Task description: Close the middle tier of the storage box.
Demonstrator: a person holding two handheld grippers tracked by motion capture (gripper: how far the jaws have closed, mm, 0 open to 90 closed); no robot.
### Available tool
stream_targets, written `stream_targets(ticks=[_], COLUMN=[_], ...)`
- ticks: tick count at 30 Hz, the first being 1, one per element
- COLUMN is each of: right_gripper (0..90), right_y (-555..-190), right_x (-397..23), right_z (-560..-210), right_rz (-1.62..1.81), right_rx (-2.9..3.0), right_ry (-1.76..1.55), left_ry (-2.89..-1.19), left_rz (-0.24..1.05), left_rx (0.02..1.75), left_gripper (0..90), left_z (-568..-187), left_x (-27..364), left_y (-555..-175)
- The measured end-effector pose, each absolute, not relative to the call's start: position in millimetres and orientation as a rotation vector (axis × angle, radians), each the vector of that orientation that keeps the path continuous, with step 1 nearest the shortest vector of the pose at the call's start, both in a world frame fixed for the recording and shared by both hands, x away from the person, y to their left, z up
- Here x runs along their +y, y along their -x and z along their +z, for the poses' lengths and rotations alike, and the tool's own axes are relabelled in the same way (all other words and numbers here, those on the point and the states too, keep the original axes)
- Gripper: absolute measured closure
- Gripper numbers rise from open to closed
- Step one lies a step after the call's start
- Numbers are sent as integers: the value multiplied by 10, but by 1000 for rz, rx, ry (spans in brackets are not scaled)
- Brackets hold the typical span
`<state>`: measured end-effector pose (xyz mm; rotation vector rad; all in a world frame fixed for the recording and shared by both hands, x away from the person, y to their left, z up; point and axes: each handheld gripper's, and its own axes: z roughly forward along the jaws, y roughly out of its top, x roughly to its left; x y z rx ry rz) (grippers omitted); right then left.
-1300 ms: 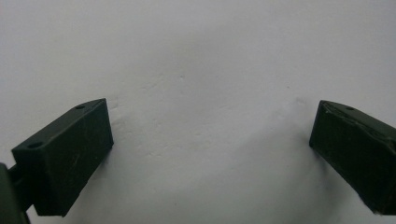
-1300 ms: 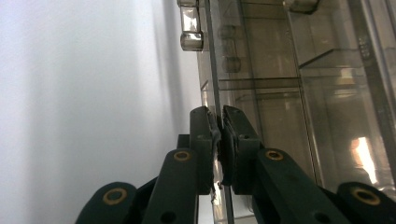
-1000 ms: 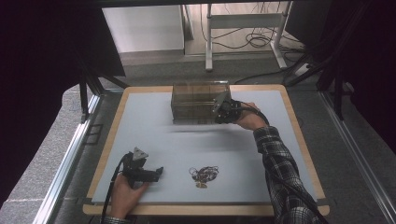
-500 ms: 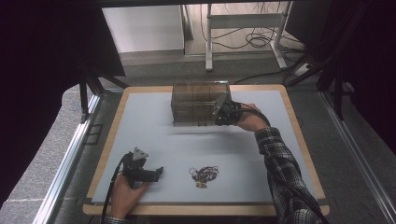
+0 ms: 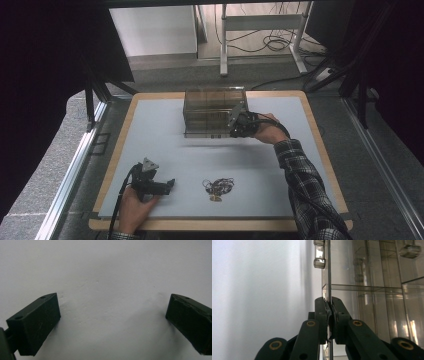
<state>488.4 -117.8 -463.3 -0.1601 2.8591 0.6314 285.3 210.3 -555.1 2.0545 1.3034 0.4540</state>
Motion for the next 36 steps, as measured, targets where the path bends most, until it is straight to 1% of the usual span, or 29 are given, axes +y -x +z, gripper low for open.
stream_targets(ticks=[22, 36], right_gripper=[857, 854], right_y=[-4723, -4701], right_x=[-1208, -1219], right_z=[-4703, -4740], right_rz=[618, 614], right_rx=[2869, 2858], right_ry=[210, 208], left_ry=[-2055, -2055], left_rz=[454, 454], left_rx=[1303, 1303], left_gripper=[0, 0], left_z=[-5550, -5551], left_x=[2103, 2103], left_y=[-2853, -2853])
